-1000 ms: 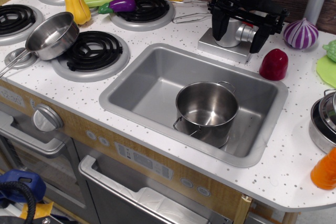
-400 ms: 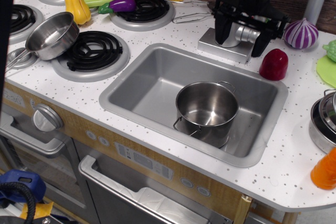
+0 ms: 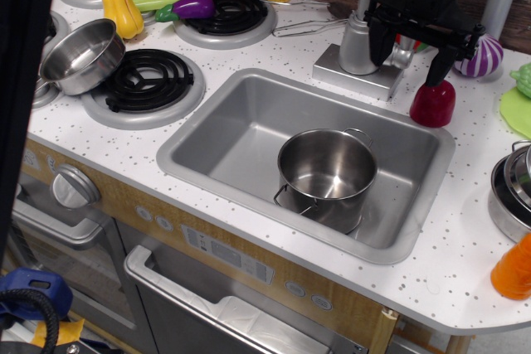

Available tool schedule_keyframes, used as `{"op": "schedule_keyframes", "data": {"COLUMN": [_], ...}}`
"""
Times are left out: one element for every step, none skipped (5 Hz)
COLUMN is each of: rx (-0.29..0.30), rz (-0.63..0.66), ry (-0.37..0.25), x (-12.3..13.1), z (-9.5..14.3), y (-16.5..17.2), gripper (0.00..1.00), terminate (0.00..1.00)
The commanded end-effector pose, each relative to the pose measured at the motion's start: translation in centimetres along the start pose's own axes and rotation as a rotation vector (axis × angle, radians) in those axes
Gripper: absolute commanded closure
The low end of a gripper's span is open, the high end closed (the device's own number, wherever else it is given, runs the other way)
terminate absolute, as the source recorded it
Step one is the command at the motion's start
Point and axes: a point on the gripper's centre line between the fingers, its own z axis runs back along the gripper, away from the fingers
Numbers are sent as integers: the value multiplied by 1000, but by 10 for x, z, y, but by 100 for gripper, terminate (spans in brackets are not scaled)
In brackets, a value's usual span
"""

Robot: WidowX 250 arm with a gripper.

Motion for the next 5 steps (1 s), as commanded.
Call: {"op": "schedule_keyframes", "data": {"rx": [-13,-22,-36,-54,-74], "rz": [-12,-12,-16,-19,-15], "ry": [-122,-150,-163,-178,-185], "x": [19,27,34,39,42], "z": [16,8,0,-9,-18], "y": [-15,-23,-21,-21,-23], "gripper": [0,0,0,0,0], "terminate": [0,0,0,0,0]}}
